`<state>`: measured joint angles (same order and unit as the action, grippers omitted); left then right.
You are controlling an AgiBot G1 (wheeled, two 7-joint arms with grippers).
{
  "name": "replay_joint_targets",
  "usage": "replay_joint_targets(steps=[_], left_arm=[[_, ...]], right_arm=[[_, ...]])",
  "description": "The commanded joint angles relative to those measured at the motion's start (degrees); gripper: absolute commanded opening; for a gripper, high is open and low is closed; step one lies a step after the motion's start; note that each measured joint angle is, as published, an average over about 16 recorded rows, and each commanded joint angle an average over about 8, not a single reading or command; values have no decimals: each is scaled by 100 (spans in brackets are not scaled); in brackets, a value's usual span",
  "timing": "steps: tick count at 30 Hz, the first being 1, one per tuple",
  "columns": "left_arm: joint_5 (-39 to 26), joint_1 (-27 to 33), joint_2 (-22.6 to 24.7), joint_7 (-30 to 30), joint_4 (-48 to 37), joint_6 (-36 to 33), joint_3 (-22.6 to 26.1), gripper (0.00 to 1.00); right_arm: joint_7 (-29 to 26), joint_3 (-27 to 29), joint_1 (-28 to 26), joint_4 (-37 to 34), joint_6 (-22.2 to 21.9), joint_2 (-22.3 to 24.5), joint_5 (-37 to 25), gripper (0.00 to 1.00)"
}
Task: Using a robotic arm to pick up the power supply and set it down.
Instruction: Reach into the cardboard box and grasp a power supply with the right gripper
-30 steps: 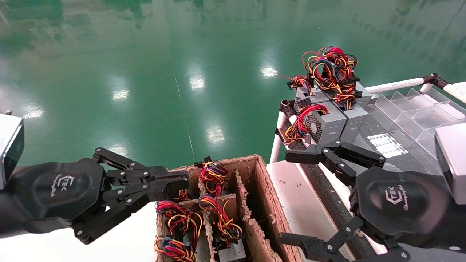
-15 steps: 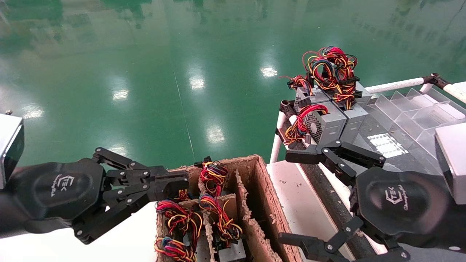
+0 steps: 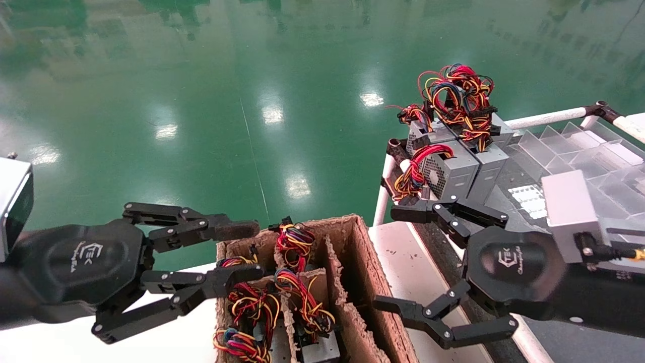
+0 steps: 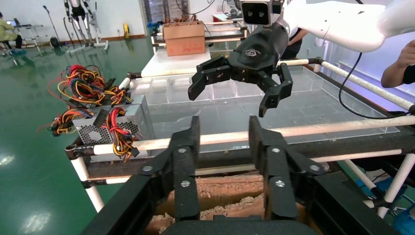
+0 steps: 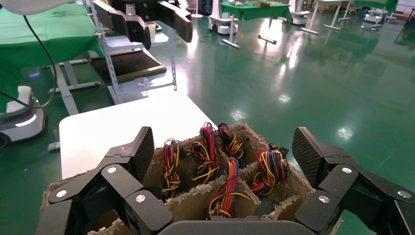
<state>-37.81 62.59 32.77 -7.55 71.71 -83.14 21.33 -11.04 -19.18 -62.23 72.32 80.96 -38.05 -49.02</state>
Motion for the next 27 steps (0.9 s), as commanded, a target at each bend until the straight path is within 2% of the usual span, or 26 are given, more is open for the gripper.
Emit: replay_joint_targets(steps=[1,8,14,15,21,22,23,27], left_arm=[[0,0,0,0,0,0,0,100],[0,0,0,0,-1,1,0,100],[0,0,0,0,-1,1,0,100],[0,0,0,0,-1,1,0,100],[0,0,0,0,-1,1,0,100],[0,0,0,0,-1,1,0,100],[0,0,0,0,-1,1,0,100],[0,0,0,1,-1,1,1,100]], right_arm=[[-8,5,12,-5,-8,20,1,100],[-67,-620,-237,-59,-338,-684,-1044,100],[-200,-1069,-581,-478,-621,-1422,-1729,98],[-213,-1128,-631,-573,-657,-1538,-1810,88],[-151,-1381,-838,-1163,-761,-2116,-2106,13],[-124,-1405,-859,-1256,-772,-2183,-2134,3],[-94,-1425,-876,-1346,-783,-2243,-2157,0],[0,-1455,-905,-1681,-822,-2407,-2183,0]])
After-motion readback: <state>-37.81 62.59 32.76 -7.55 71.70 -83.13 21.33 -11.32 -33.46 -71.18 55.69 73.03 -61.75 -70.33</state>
